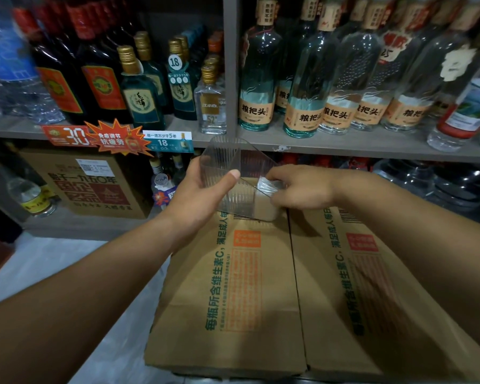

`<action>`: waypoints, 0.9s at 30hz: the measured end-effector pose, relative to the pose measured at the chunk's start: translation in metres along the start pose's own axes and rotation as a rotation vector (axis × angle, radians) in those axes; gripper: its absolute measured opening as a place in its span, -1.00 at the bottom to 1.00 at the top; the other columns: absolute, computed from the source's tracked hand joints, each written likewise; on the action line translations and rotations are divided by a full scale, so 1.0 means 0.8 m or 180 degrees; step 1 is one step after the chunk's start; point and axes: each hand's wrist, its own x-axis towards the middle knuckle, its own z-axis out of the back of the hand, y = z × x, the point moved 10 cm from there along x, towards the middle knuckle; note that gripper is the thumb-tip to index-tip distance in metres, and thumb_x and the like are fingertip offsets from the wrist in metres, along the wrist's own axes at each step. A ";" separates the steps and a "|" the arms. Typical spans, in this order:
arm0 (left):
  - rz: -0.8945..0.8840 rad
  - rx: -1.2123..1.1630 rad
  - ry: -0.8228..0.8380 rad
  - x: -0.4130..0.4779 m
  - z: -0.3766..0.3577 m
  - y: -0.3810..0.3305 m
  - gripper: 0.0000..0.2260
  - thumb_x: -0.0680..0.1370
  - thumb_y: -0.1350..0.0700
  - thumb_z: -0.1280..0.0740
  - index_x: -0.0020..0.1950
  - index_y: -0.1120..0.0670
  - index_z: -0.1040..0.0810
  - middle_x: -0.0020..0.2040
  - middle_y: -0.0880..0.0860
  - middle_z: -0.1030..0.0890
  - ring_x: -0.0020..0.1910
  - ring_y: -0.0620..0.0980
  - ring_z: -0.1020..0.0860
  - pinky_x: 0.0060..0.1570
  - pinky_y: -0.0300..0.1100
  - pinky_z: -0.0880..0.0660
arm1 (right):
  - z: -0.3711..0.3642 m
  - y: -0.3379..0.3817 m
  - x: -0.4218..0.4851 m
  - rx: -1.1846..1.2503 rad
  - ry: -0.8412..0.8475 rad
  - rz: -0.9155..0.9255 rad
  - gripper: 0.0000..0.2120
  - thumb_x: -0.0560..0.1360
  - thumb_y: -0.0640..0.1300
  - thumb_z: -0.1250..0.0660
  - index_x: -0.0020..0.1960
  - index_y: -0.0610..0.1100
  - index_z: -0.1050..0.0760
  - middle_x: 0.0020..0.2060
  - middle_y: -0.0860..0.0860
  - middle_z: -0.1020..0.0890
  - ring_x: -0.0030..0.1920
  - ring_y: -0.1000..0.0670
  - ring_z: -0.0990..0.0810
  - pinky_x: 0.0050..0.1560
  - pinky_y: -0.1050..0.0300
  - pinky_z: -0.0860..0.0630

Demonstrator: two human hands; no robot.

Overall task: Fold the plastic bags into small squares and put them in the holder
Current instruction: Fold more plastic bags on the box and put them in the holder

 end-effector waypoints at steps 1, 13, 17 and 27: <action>-0.0003 0.0003 0.0001 -0.001 0.000 -0.001 -0.34 0.34 -0.33 -0.46 0.39 -0.21 -0.39 0.22 -0.20 -0.61 0.26 -0.13 -0.57 0.34 0.09 -0.48 | -0.001 0.003 0.000 -0.0238 -0.0056 0.0025 -0.45 0.53 0.14 -0.33 0.45 -0.02 -0.36 0.31 0.00 -0.44 0.28 -0.09 -0.48 0.25 -0.01 -0.48; 0.0013 0.0036 -0.0079 -0.006 -0.001 -0.008 -0.48 0.51 -0.16 -0.46 0.41 -0.12 -0.38 0.22 -0.17 -0.61 0.19 -0.21 -0.59 0.33 0.00 -0.50 | -0.012 -0.008 0.025 -0.0263 -0.0334 0.0004 -0.25 0.37 0.22 -0.52 0.33 -0.13 -0.24 0.11 -0.07 -0.56 0.07 -0.09 -0.56 0.06 0.00 -0.56; 0.0060 0.0114 -0.0098 -0.007 0.000 -0.008 -0.49 0.54 -0.14 -0.45 0.43 -0.11 -0.36 0.19 -0.19 -0.60 0.18 -0.23 -0.57 0.33 -0.03 -0.49 | -0.020 -0.008 0.016 -0.0338 -0.0543 0.0081 -0.35 0.42 0.26 -0.44 0.30 -0.07 -0.28 0.13 -0.06 -0.56 0.07 -0.09 -0.57 0.08 -0.06 -0.57; -0.0045 0.0290 -0.0238 -0.019 0.003 -0.009 -0.22 0.39 -0.33 -0.44 0.49 -0.01 -0.33 0.29 -0.15 -0.58 0.27 -0.16 -0.56 0.37 0.01 -0.47 | -0.012 0.009 -0.015 -0.0673 -0.1252 0.0169 -0.24 0.51 0.25 -0.33 0.55 -0.08 -0.16 0.31 -0.15 -0.31 0.30 -0.20 -0.41 0.15 -0.03 -0.46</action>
